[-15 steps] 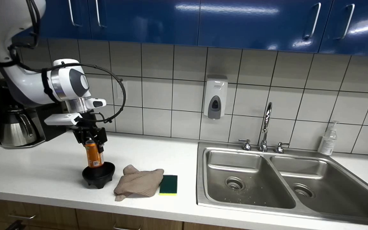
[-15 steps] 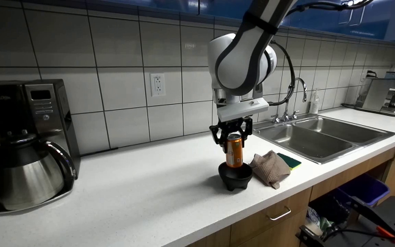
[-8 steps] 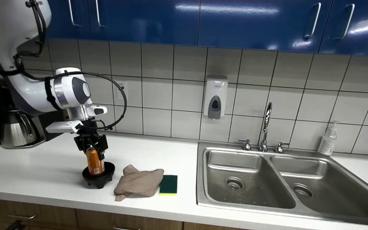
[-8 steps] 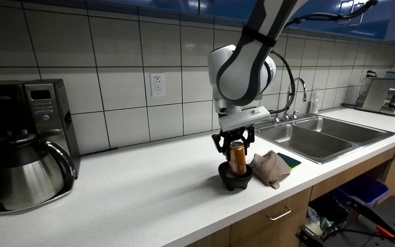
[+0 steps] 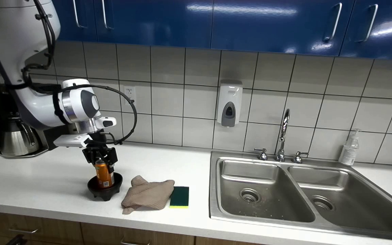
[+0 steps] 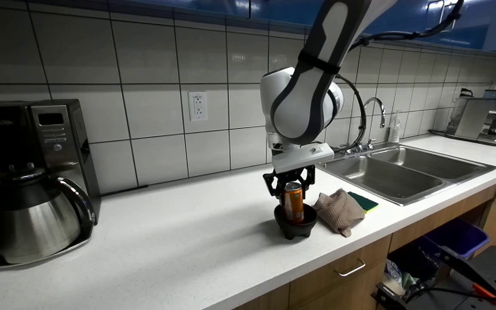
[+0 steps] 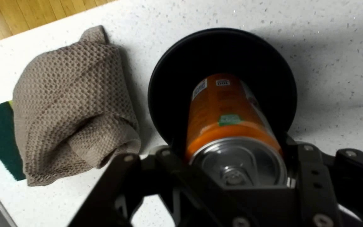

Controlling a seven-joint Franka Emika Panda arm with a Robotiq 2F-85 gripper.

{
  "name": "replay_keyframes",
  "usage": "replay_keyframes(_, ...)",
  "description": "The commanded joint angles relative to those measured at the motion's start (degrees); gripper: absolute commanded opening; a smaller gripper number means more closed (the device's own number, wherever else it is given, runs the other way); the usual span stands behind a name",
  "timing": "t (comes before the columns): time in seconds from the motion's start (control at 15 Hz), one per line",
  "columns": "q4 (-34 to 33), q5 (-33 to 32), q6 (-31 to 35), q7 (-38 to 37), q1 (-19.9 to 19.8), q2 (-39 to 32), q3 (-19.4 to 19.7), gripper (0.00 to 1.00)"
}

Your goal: Put the orange can in the black bowl.

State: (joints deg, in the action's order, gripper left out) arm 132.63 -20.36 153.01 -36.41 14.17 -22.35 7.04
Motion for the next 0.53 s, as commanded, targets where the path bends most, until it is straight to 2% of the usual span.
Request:
replay_keyframes(0.0,-1.53,-0.81,1.83,-2.09,1.97,-1.56,1.79,0.39)
replay_keyframes(0.2,-1.47,-0.92,2.01,-1.72,3.08,-1.7,2.75,0.39)
replay_keyframes(0.27,-1.31,-1.02,1.6,-1.77,3.47,-1.36,3.13,0.85)
replay_keyframes(0.4,-0.8,-1.07,1.55,-1.75,3.88,-0.61,3.67,0.97)
replay_keyframes(0.47,-0.71,-1.01,1.37,-1.67,4.0,-0.34,3.77,1.0)
